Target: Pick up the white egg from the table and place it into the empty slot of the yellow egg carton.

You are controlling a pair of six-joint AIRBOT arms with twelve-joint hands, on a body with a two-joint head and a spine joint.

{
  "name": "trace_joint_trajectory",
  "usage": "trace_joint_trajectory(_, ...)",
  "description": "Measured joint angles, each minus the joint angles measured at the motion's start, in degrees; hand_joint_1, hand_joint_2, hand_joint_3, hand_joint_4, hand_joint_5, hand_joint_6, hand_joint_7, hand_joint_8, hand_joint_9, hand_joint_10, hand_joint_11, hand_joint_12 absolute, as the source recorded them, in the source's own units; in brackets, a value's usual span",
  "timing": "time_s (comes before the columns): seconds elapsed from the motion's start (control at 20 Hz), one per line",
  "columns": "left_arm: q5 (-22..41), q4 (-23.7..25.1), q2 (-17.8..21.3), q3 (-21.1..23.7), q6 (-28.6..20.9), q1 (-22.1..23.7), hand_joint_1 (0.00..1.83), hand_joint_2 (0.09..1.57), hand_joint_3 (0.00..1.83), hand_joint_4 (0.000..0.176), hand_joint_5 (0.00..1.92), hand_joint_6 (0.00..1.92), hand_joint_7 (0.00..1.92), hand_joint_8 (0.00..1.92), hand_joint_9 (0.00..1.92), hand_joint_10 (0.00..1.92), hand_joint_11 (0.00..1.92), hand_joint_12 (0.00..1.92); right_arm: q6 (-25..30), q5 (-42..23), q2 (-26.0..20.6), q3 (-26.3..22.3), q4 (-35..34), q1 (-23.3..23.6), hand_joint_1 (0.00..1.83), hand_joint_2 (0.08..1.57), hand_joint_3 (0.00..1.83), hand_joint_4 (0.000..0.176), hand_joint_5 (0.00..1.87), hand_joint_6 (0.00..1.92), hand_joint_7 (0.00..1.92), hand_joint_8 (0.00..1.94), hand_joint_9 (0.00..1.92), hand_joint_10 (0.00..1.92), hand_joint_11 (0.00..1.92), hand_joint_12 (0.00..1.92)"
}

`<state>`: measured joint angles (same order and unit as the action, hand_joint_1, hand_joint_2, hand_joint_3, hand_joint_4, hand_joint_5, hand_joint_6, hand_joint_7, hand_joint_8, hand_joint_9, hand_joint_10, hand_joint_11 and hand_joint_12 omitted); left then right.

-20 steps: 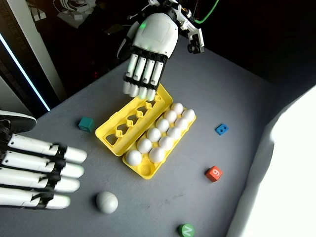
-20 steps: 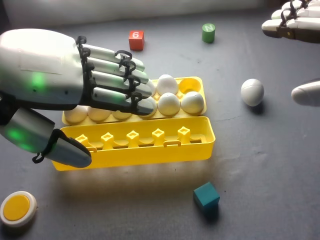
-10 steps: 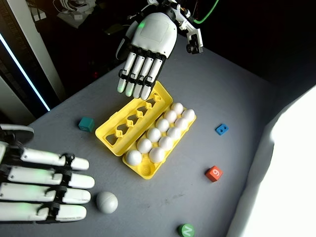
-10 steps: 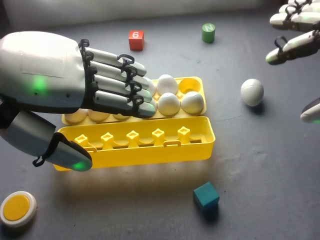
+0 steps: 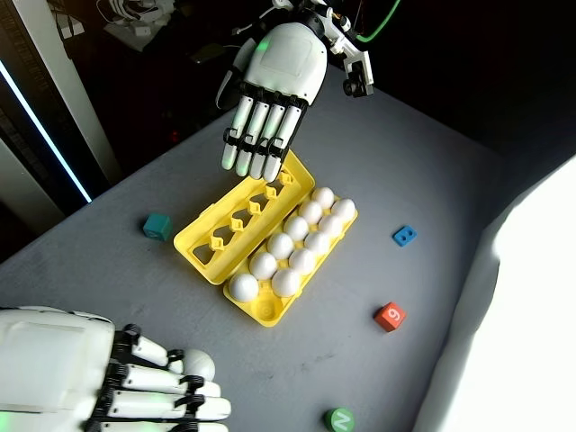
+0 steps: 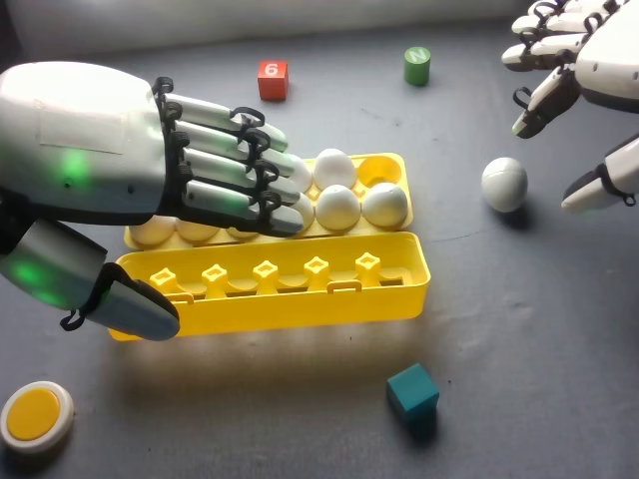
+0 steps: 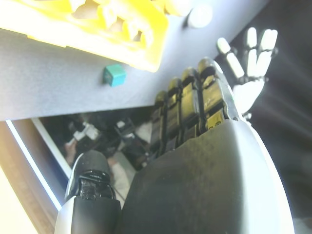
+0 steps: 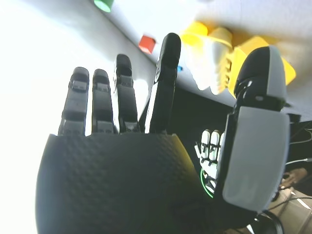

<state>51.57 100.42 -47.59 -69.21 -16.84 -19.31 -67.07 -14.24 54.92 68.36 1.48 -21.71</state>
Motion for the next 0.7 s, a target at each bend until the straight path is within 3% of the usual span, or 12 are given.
trace_joint_trajectory(0.15, 0.0, 0.0, 0.0, 0.0, 0.0, 0.0, 0.0, 1.26, 0.0, 0.0, 0.11, 0.0, 0.1, 0.0, 0.07, 0.0, 0.0, 0.12, -0.2, -0.3, 2.4, 3.2, 0.0, -0.4, 0.68, 0.84, 0.01, 0.176, 0.67, 0.0, 0.1, 0.0, 0.0, 0.0, 0.0, 0.0)
trace_joint_trajectory(0.2, 0.0, 0.0, 0.0, 0.0, 0.0, 0.0, 0.0, 1.26, 0.0, 0.0, 0.13, 0.0, 0.13, 0.0, 0.1, 0.0, 0.0, 0.22, -0.2, -0.5, 3.5, 4.7, 0.0, -0.4, 0.67, 0.85, 0.01, 0.176, 0.52, 0.0, 0.01, 0.0, 0.0, 0.0, 0.0, 0.0)
trace_joint_trajectory(0.25, 0.0, 0.0, 0.0, 0.0, 0.0, 0.0, 0.0, 1.26, 0.0, 0.0, 0.13, 0.0, 0.12, 0.0, 0.09, 0.0, 0.0, 0.2, -0.3, -0.7, 4.5, 5.7, 0.0, -0.4, 0.69, 0.85, 0.01, 0.176, 0.5, 0.0, 0.0, 0.0, 0.0, 0.0, 0.0, 0.0)
trace_joint_trajectory(0.4, 0.0, 0.0, 0.0, 0.0, 0.1, 0.0, 0.0, 1.26, 0.0, 0.0, 0.14, 0.0, 0.14, 0.0, 0.09, 0.0, 0.0, 0.2, -0.3, -0.4, 6.5, 7.6, 0.3, -0.9, 0.71, 0.84, 0.01, 0.176, 0.5, 0.0, 0.0, 0.0, 0.0, 0.0, 0.0, 0.0)
trace_joint_trajectory(0.6, 0.0, 0.0, 0.0, 0.0, 0.2, 0.0, 0.0, 1.26, 0.0, 0.0, 0.14, 0.0, 0.14, 0.0, 0.09, 0.0, 0.0, 0.18, -0.3, -1.6, 6.9, 8.0, 5.8, -2.6, 0.72, 0.85, 0.0, 0.176, 0.48, 0.0, 0.0, 0.0, 0.0, 0.0, 0.0, 0.0)
trace_joint_trajectory(0.7, 0.0, 0.0, 0.0, 0.0, 0.2, 0.0, 0.0, 1.26, 0.0, 0.0, 0.17, 0.0, 0.17, 0.0, 0.12, 0.0, 0.0, 0.27, -0.3, -1.7, 6.9, 8.1, 6.1, -2.9, 0.74, 0.84, 0.0, 0.176, 0.48, 0.0, 0.0, 0.0, 0.0, 0.0, 0.0, 0.0)
